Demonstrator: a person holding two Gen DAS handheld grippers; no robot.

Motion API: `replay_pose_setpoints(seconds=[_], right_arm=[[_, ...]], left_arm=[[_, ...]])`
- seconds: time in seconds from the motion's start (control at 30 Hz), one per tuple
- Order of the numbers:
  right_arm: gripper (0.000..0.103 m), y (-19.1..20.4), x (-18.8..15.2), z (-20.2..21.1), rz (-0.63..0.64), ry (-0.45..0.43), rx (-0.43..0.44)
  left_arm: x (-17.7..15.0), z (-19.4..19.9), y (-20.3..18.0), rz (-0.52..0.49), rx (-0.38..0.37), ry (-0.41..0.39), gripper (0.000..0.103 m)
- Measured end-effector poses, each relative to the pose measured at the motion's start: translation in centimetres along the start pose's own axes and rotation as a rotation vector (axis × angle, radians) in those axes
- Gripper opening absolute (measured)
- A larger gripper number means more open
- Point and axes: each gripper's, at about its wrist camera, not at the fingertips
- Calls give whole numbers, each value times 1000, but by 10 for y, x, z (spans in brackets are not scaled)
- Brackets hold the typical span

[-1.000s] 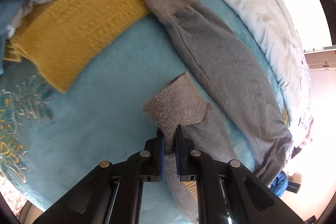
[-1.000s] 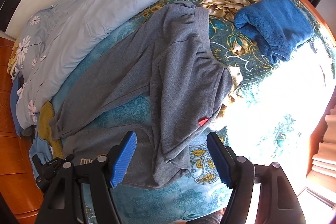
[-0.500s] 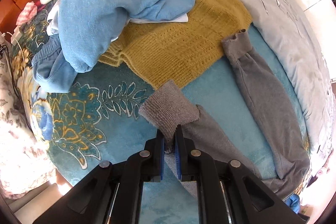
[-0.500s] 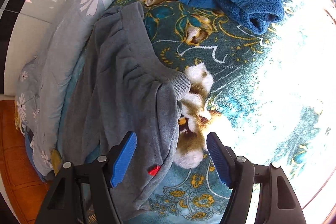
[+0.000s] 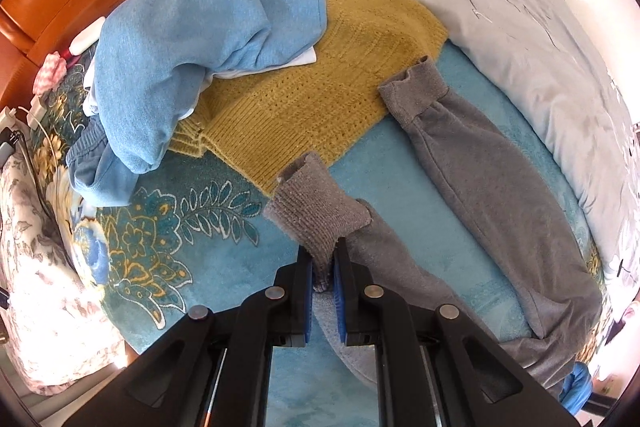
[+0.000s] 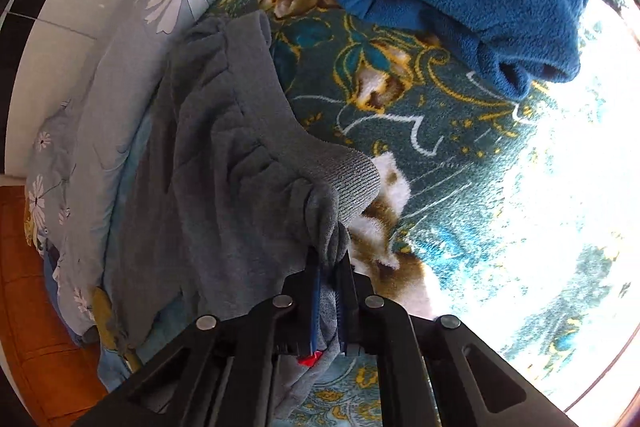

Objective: Fold clothes

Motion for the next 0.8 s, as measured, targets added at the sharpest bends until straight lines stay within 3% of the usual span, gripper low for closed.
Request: replay_pose_setpoints(seconds=[0.13, 0.23, 0.33, 0.5, 0.7, 0.8], right_arm=[[5, -35, 1, 24, -1, -59, -157], [5, -73, 8, 11, -31, -8, -190], [5, -85, 1, -10, -15, 51, -243], [5, -90, -7, -22, -39, 66, -255], [9, -71, -5, -12, 12, 45, -258], [19, -64, -9, 0, 43, 31, -258]], left_arm=[[-4, -9, -4, -35, -3, 20, 10], [-9, -25, 0, -38, 12, 49, 10], [-16, -43, 13, -42, 72, 78, 10], [-24, -75, 42, 6, 93, 153, 11], [-28, -91, 38, -21, 74, 189, 14], [-28, -89, 35, -41, 52, 206, 31]])
Point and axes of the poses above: each gripper's, at about its wrist camera, not at the fingertips, and z roughly against the way its jaws point, y to its left, x to its top, and after that the axes turned 7 degrees about y, right-handed
